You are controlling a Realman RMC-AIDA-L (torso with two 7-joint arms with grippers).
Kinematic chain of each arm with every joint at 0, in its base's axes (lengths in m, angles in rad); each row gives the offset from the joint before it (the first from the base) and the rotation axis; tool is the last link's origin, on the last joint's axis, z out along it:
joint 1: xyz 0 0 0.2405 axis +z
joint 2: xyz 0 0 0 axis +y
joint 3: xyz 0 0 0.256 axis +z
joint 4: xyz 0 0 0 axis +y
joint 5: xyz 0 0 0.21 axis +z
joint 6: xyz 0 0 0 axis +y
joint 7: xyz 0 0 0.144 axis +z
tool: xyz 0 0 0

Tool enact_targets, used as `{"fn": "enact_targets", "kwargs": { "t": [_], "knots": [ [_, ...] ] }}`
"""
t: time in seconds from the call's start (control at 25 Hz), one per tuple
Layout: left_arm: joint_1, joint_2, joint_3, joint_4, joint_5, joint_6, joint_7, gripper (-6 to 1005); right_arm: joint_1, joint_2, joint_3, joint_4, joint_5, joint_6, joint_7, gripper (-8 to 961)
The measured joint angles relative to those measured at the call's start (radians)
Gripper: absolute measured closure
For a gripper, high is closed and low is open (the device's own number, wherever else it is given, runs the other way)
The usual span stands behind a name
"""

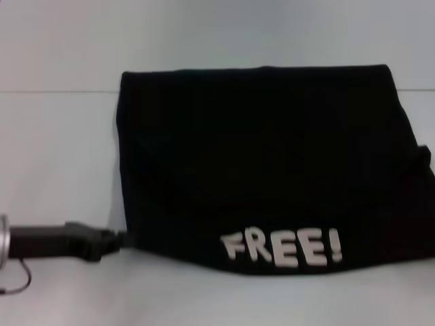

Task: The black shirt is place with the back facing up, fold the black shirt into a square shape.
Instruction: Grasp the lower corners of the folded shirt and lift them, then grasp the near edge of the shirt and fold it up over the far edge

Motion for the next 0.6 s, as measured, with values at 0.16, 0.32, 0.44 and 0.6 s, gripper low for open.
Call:
{"fn": "enact_targets", "kwargs": {
  "t": [0.16,0.32,0.44,0.6],
  "knots": [
    [0.044,0.006,-0.031,0.009,0.015,0.126,0.054,998,-0.051,0.0,0.0,-0.011,-0.007,-0.104,-0.066,921],
    [0.065,0.008,-0.095,0.014,0.066,0.213,0.105,998,-0.102,-0.001,0.002,-0.018,-0.024,-0.186,-0.121,919],
    [0.076,0.008,-0.118,0.016,0.113,0.266,0.126,998,-0.135,-0.001,0.008,-0.023,-0.047,-0.216,-0.149,918],
    [0.087,0.006,-0.127,0.016,0.155,0.329,0.141,998,-0.163,-0.003,0.022,-0.024,-0.097,-0.237,-0.168,916]
  ]
}}
